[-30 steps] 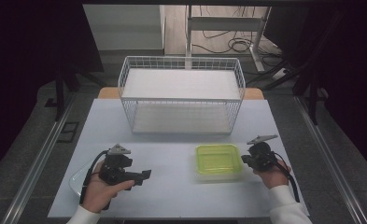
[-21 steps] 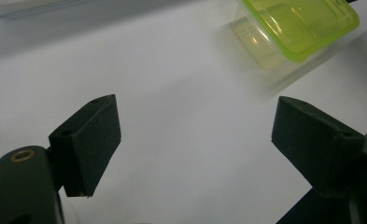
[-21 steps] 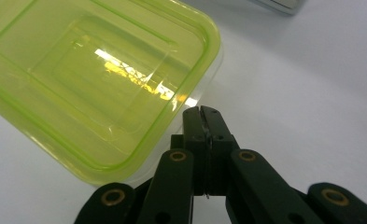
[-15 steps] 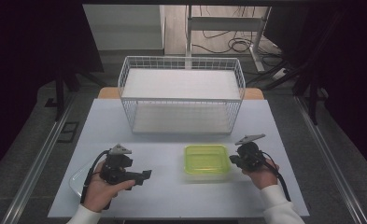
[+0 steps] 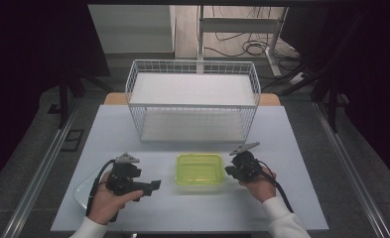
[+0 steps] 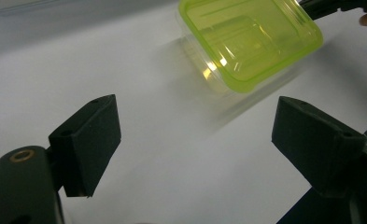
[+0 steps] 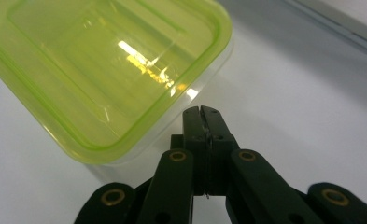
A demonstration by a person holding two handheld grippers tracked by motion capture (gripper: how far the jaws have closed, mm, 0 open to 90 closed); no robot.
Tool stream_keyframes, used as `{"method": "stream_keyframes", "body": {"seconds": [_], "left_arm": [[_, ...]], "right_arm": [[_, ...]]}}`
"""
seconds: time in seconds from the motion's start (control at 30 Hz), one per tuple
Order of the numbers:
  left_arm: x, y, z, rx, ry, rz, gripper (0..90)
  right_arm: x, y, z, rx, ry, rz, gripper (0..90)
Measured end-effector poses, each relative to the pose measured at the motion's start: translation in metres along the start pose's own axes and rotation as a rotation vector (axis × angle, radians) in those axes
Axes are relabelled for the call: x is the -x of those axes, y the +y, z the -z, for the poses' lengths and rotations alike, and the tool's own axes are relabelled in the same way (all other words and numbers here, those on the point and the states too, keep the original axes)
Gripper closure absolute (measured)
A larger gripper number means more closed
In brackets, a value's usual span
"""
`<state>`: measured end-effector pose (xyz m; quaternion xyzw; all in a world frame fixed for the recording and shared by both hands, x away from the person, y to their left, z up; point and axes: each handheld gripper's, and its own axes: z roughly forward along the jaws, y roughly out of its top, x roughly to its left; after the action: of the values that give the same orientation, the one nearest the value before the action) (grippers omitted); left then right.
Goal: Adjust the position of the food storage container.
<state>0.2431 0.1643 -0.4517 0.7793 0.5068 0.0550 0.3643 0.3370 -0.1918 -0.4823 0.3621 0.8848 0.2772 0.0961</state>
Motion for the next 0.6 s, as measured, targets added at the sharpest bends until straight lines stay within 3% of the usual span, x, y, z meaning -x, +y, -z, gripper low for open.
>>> {"method": "stream_keyframes", "body": {"seconds": [0.3,0.43,0.5,0.53,0.6], "left_arm": [[0.0,-0.005,0.0,-0.008,-0.002,-0.002,15.2],[0.001,-0.007,0.005,0.031,0.015,0.027,15.4],[0.0,-0.009,0.006,0.036,0.019,0.041,15.7],[0.0,-0.009,0.006,0.036,0.019,0.041,15.8],[0.0,-0.01,0.006,0.03,0.022,0.044,15.8]], "right_arm": [[-0.009,0.006,-0.009,-0.007,0.001,0.034,89.5],[-0.008,0.006,-0.002,0.024,-0.018,0.027,89.0],[-0.005,0.005,0.009,0.077,-0.034,-0.008,81.2],[-0.005,0.005,0.009,0.077,-0.034,-0.008,81.2],[-0.003,0.005,0.016,0.122,-0.045,-0.031,69.7]]}}
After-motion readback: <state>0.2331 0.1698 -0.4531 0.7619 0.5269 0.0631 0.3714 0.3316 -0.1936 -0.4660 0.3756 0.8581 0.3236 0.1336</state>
